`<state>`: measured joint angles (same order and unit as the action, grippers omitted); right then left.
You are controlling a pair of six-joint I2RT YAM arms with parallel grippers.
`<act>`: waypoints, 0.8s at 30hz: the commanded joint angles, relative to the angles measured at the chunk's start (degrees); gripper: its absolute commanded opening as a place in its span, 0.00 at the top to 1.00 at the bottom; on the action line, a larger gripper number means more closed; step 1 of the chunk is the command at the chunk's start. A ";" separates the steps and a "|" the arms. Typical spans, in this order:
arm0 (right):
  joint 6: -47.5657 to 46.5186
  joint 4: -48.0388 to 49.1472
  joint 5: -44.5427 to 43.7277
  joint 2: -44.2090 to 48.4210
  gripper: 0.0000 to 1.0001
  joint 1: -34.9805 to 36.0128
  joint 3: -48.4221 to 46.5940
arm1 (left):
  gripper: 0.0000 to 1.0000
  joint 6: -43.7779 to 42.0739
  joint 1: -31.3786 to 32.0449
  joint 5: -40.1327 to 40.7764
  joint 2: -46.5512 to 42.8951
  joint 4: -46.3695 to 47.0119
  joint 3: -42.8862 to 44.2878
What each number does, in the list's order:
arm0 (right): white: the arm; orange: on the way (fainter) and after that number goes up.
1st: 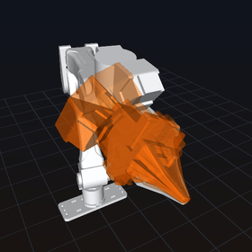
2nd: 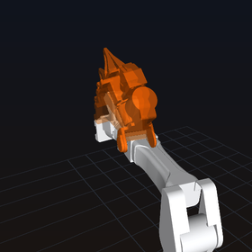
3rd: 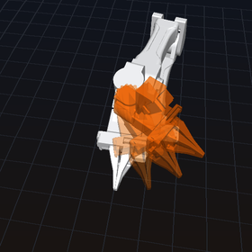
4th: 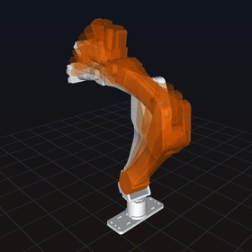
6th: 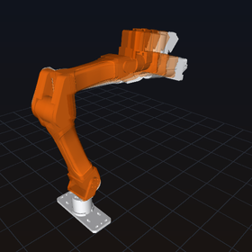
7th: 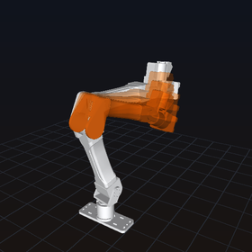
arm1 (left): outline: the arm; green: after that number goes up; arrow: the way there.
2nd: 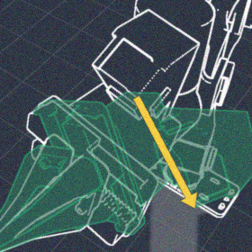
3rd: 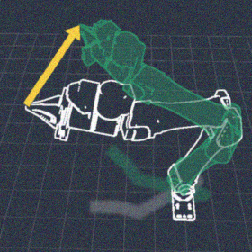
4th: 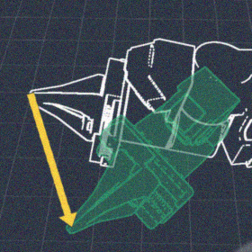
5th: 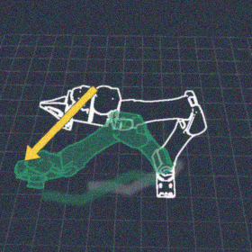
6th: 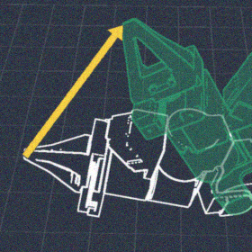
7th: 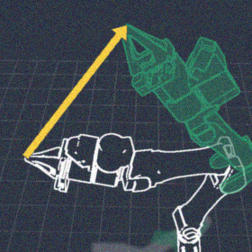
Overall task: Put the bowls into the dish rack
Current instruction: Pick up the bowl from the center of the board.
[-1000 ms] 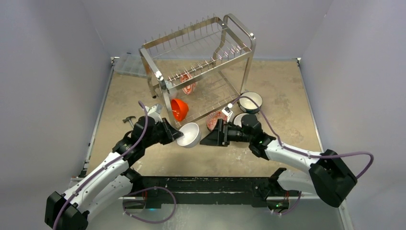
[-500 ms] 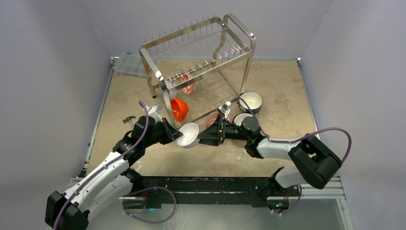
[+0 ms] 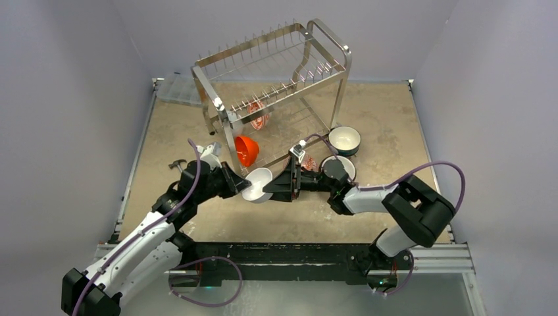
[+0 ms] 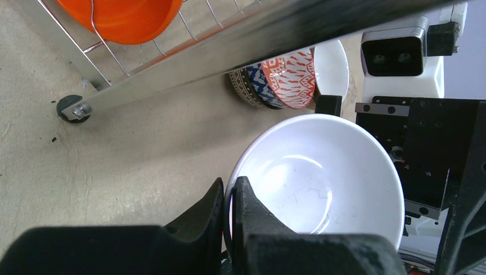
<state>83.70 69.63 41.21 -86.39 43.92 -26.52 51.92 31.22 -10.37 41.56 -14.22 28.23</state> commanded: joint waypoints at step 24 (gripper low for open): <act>-6.84 1.32 2.44 -3.29 1.00 -1.89 -3.78 | 0.52 0.10 0.06 2.16 -6.31 1.09 0.16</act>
<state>81.58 71.59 41.85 -91.81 44.07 -29.12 51.88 30.92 -8.95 37.32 -14.33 27.27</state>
